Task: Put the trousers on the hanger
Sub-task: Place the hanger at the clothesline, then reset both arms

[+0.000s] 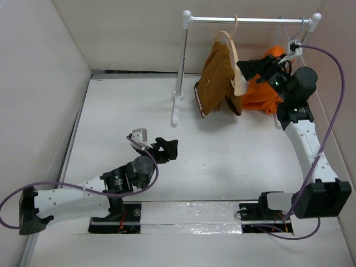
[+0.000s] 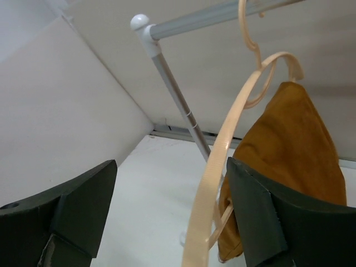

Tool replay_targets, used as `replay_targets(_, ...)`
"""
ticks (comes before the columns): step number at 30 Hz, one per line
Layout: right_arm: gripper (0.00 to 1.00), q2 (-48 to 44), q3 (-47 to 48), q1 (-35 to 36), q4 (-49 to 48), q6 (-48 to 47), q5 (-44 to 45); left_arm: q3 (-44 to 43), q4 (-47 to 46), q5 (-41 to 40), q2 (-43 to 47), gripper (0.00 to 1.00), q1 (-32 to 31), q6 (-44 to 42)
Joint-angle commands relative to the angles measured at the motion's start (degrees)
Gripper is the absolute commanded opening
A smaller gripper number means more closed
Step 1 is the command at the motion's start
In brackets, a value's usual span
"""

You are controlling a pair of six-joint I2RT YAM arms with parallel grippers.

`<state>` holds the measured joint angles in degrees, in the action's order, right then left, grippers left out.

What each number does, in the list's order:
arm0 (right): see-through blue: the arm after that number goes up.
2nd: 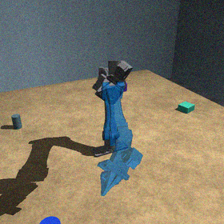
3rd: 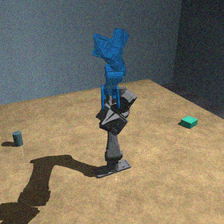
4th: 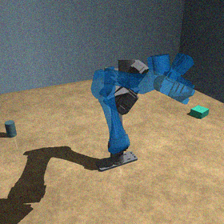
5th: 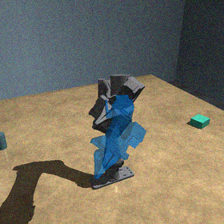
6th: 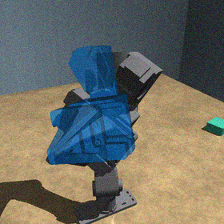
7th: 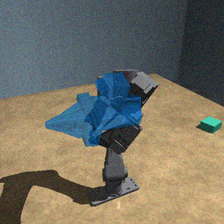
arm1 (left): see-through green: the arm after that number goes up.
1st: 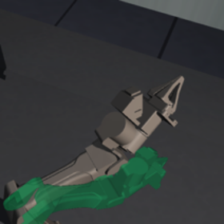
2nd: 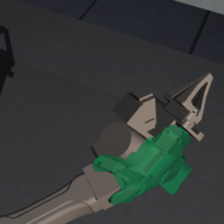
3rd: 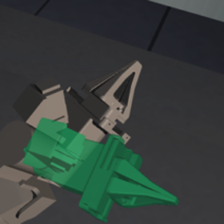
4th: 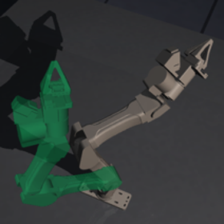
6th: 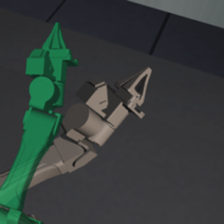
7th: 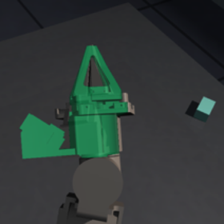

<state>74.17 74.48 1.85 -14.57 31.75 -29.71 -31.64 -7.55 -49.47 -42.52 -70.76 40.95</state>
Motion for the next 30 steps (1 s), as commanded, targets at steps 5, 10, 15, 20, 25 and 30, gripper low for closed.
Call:
replay_targets(5, 0.68, -15.2, -13.9, 5.2, 0.6, -8.5, 8.4, -5.4, -1.9, 0.7, -3.0, 0.79, 0.1, -0.1)
replay_targets(10, 1.00, -29.8, -27.5, 12.4, 3.1, -13.7, 14.3, -5.7, 0.2, -0.2, -5.6, 0.80, 0.1, 0.4)
replay_targets(15, 1.00, -39.2, -42.0, 15.5, 6.3, -17.2, 15.6, -2.7, -1.1, -0.2, -7.1, 0.80, 0.1, 2.0)
replay_targets(20, 1.00, -46.5, -49.9, 16.1, 13.5, -20.0, 17.2, 0.4, 2.4, -0.4, -7.5, 0.80, 0.1, 6.7)
replay_targets(25, 1.00, -50.3, -51.5, 16.6, 16.4, -19.7, 17.4, 2.4, 6.6, 1.0, -5.1, 0.79, 0.1, 10.3)
replay_targets(30, 1.00, -49.0, -49.8, 16.6, 17.7, -20.3, 17.8, 5.6, 7.4, 2.4, -1.7, 0.78, 0.1, 11.7)
